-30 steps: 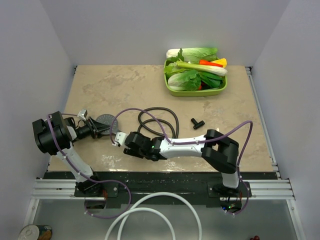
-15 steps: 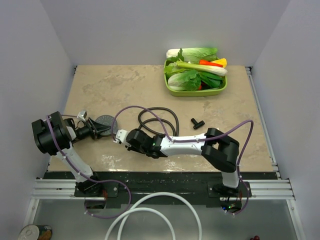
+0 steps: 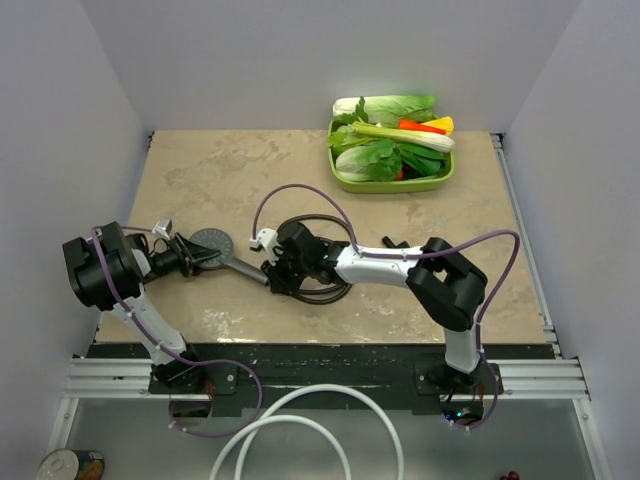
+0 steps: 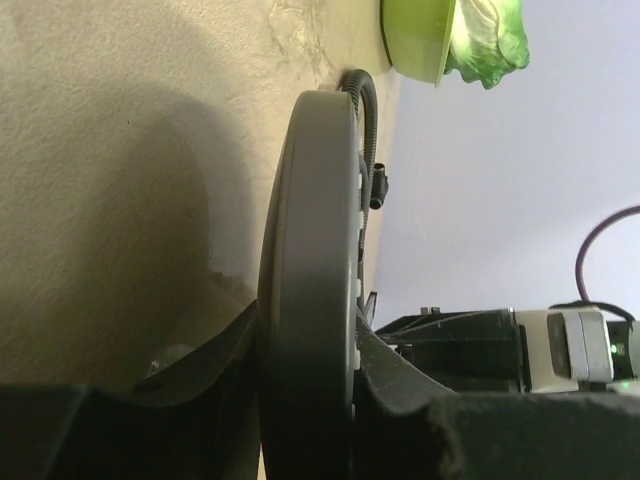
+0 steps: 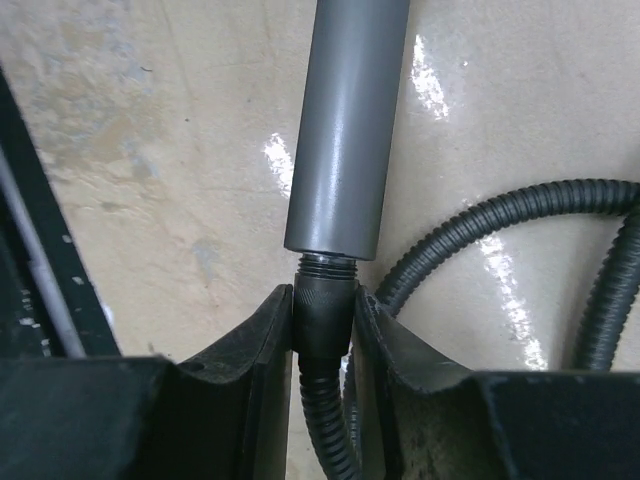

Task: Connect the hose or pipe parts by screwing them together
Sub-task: Install the bathroom fixture on the pipeline.

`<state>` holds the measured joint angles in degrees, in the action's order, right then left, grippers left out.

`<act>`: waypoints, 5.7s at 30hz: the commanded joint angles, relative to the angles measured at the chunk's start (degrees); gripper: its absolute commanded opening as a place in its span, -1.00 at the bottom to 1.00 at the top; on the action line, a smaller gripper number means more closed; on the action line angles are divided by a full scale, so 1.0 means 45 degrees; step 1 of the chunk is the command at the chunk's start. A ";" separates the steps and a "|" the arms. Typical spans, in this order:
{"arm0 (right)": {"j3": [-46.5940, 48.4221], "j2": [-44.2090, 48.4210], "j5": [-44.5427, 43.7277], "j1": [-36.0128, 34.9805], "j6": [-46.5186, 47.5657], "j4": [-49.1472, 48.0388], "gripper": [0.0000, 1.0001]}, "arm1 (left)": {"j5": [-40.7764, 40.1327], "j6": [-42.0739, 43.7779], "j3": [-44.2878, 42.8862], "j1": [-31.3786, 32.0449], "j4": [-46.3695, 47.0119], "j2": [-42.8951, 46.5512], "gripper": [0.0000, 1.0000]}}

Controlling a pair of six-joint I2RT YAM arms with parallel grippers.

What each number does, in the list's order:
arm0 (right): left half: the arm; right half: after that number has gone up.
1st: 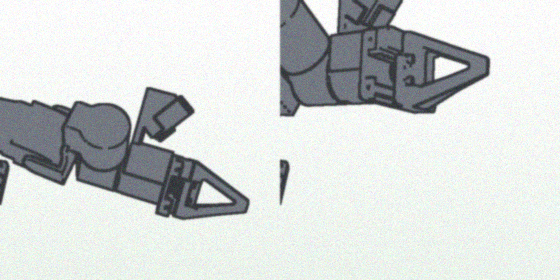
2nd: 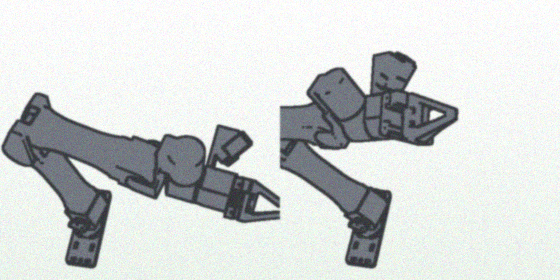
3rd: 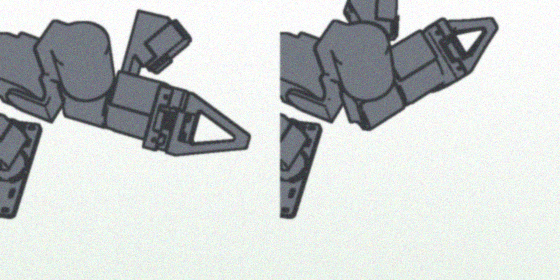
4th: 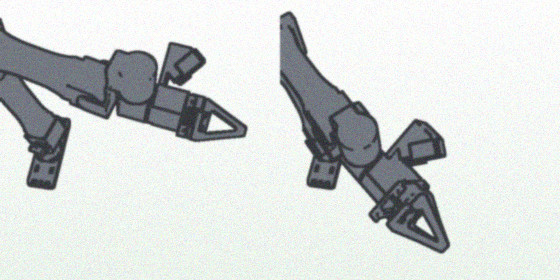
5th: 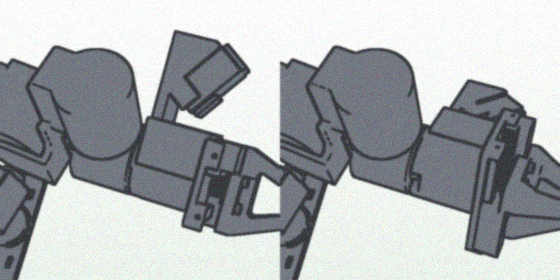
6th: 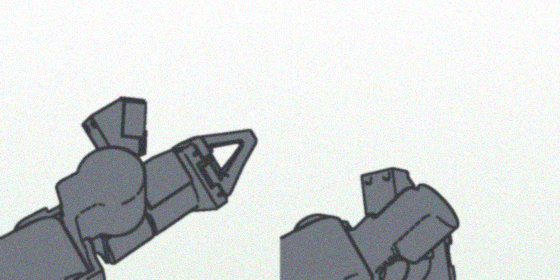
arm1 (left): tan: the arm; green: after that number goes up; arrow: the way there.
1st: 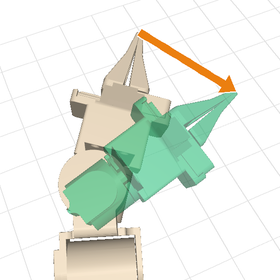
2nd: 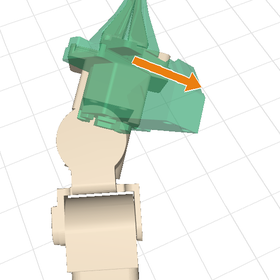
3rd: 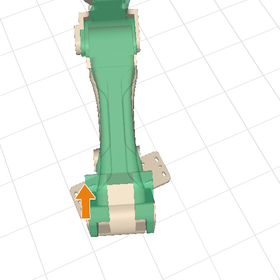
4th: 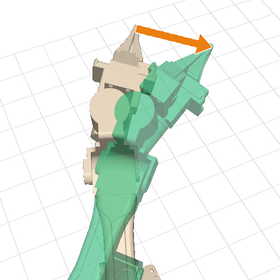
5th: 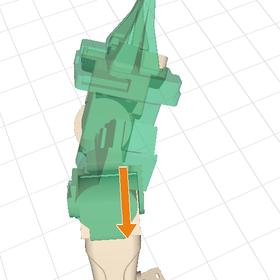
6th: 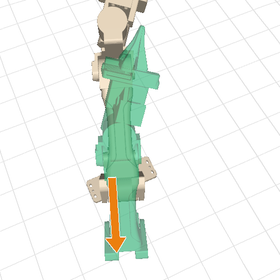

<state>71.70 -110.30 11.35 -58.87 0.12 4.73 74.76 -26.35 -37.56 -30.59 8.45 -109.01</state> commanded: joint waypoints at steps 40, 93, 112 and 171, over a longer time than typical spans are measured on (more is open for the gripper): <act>0.1800 0.1211 -0.5081 -0.2210 0.3313 0.3343 0.97 | 0.1355 0.1011 -0.0188 0.0294 -0.0725 0.0416 -1.00; 0.1176 -0.2167 1.0835 0.1578 -0.6425 -0.5985 -0.85 | 0.1804 0.2007 -0.0520 0.0391 -0.1818 0.0709 -1.00; 0.3086 -0.0297 0.3891 0.2322 -0.0928 0.2304 0.97 | 0.1902 0.2398 -0.0676 0.0313 -0.2540 0.0553 -1.00; 0.2212 -0.0586 0.5636 0.1460 -0.2036 0.0689 -0.98 | 0.1550 0.1812 -0.0325 0.0040 -0.1565 0.1080 -1.00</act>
<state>81.87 -114.96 18.79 -55.70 -2.28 18.90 76.34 -18.70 -39.09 -30.79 1.21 -106.74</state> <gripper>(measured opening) 0.287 0.341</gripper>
